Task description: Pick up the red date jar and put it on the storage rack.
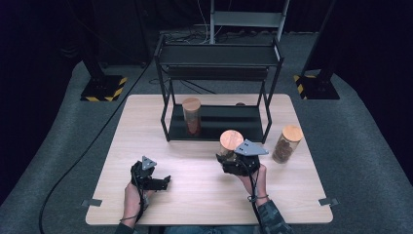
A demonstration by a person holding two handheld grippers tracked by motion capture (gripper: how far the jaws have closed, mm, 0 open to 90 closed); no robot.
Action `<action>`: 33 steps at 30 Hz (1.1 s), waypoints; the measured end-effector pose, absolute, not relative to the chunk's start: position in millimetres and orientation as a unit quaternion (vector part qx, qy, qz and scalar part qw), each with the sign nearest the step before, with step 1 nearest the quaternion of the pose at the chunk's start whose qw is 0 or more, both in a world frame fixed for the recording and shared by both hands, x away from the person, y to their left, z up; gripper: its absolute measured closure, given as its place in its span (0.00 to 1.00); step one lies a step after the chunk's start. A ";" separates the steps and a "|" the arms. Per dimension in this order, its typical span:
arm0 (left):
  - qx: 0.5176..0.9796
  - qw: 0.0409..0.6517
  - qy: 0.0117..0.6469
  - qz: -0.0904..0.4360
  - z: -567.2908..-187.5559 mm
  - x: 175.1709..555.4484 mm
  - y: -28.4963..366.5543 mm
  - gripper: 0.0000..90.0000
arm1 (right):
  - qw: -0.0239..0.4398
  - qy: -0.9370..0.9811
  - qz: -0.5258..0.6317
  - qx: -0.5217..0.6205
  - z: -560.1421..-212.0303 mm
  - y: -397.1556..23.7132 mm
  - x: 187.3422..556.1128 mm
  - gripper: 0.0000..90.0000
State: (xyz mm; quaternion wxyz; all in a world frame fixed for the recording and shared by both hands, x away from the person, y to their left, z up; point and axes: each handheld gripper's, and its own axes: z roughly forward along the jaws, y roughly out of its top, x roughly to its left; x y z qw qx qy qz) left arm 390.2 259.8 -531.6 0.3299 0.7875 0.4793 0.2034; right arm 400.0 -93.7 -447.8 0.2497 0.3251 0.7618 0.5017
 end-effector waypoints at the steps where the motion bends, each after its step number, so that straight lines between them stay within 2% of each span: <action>1: 0.787 0.330 0.479 0.203 -531.6 390.2 259.8 0.00 | 0.249 0.761 0.502 0.326 -447.9 -93.6 400.6 0.28; 33: 0.787 0.330 0.480 0.203 -531.6 389.9 259.9 0.00 | 0.236 0.767 0.495 0.334 -454.8 -84.4 426.4 0.28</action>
